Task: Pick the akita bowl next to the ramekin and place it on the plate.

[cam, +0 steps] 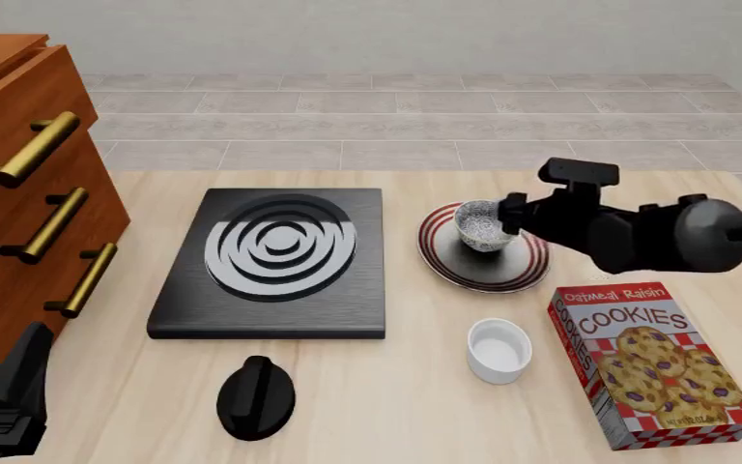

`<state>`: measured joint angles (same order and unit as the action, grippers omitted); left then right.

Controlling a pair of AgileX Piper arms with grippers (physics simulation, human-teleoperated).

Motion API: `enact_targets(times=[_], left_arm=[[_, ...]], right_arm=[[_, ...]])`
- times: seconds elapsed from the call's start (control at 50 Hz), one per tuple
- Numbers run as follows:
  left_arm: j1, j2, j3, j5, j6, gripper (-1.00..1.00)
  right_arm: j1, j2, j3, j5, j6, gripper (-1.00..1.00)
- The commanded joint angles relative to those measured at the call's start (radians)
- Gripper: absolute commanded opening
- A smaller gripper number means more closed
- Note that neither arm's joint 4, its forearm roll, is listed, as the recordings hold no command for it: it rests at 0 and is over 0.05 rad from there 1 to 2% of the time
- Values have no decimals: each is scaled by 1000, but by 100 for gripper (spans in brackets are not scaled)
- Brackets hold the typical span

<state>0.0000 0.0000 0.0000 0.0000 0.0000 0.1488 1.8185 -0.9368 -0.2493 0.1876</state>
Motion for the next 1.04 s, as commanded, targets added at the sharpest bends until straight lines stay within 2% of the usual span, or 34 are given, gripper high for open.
enact_targets(times=[0.02,1.04], left_arm=[[0,0,0,0,0,100],[0,0,0,0,0,100]], right_arm=[[-3,-50,17,29,-16,100],[15,-317,80,179,-56,100]])
